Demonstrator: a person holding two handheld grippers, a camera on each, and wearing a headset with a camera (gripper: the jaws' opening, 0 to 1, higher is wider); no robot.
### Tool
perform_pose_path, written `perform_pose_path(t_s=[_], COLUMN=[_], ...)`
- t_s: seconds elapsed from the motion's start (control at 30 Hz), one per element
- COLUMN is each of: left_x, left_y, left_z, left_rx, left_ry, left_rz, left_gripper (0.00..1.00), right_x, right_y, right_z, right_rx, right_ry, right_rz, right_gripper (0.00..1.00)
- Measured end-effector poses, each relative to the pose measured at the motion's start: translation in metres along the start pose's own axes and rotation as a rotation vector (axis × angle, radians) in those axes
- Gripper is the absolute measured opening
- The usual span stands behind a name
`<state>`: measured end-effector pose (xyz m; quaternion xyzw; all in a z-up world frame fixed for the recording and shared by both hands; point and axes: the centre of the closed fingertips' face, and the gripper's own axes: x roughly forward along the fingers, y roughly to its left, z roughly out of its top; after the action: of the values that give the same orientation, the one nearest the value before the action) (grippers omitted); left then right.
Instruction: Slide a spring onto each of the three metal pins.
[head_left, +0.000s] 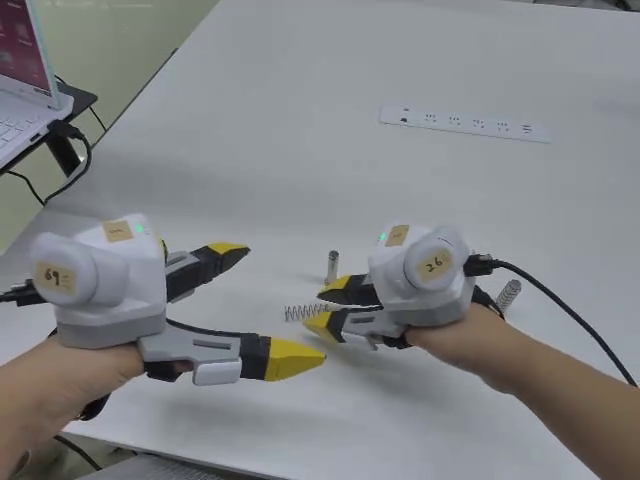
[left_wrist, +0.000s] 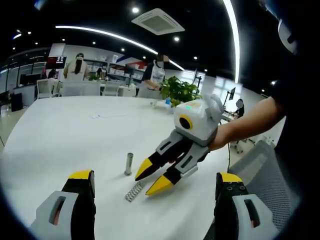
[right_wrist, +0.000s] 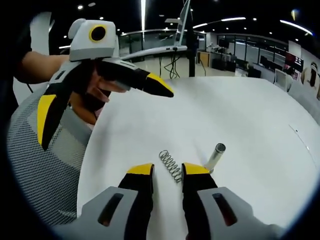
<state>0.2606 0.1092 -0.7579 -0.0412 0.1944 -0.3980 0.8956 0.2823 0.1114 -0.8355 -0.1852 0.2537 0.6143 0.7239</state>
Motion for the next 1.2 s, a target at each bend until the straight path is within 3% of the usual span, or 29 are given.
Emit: perform_pose_path(t_s=[0.23,0.37,0.4,0.57,0.8,1.2], left_x=[-0.001,-0.002,-0.002,-0.002,-0.001,0.009], left_y=[0.000,0.001,0.001,-0.001,0.000,-0.011], left_z=[0.000,-0.001,-0.002,-0.003,0.001,0.002], left_rx=[-0.002,-0.004,-0.004,-0.003,0.004,0.019], left_ry=[-0.001,0.002,0.002,0.006,0.006,0.012], left_rz=[0.001,0.004,0.004,0.000,-0.004,-0.045], left_gripper=[0.98,0.98,0.98,0.97,0.97,0.96], right_x=[0.008,0.008,0.007,0.005,-0.015,-0.058], right_y=[-0.002,-0.001,0.000,0.001,0.005,0.006], right_z=[-0.012,-0.020,-0.018,-0.019,-0.011,0.007], right_rx=[-0.013,-0.041,-0.050,-0.045,-0.059,-0.095], right_ry=[0.044,0.059,0.040,0.043,0.016,-0.025], right_rz=[-0.008,-0.005,-0.008,-0.008,0.010,0.011], right_gripper=[0.17,0.09,0.09,0.08,0.08,0.08])
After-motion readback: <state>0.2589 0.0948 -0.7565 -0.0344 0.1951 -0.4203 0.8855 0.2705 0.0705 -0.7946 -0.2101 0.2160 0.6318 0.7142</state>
